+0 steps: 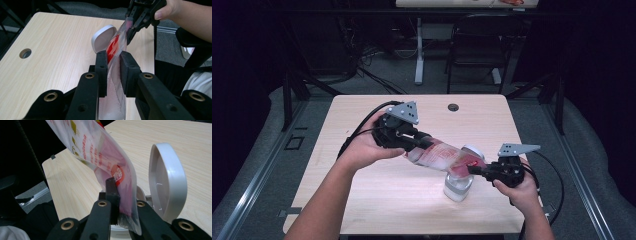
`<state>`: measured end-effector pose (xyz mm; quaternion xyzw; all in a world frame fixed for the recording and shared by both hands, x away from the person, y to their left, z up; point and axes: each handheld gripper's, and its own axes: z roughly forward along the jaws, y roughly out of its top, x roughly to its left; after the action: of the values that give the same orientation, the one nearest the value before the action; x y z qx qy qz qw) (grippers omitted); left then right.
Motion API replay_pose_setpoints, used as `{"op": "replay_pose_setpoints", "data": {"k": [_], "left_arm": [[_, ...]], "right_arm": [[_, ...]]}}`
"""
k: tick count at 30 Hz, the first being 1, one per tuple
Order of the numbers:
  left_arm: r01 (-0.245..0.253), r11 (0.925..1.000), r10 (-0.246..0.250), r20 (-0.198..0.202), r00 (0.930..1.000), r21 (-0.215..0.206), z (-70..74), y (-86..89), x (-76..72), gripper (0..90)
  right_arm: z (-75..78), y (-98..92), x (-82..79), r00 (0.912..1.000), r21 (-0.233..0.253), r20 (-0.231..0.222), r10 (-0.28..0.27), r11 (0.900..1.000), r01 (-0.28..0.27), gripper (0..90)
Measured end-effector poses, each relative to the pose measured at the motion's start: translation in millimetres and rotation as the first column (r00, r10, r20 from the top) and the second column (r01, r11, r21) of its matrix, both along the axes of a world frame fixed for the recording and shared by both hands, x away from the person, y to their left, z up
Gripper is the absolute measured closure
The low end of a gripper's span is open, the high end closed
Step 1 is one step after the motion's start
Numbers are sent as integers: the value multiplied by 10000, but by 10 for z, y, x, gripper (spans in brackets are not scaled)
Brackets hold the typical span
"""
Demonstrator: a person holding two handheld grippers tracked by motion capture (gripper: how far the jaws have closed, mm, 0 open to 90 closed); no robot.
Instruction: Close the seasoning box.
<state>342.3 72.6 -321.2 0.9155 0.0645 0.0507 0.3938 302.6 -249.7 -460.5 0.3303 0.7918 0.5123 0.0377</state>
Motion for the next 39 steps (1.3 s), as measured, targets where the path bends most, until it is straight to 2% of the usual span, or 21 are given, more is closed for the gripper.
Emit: {"op": "replay_pose_setpoints", "data": {"k": [22,39], "left_arm": [[145,9999,-145,44,9999,17,28,-72,4,794],[224,9994,-221,101,9997,-267,36,-170,-6,800]], "right_arm": [[-32,-22,11,9999,84,-110,-114,9999,115,895],[-74,-62,37,9996,40,-260,-145,9999,146,896]]}}
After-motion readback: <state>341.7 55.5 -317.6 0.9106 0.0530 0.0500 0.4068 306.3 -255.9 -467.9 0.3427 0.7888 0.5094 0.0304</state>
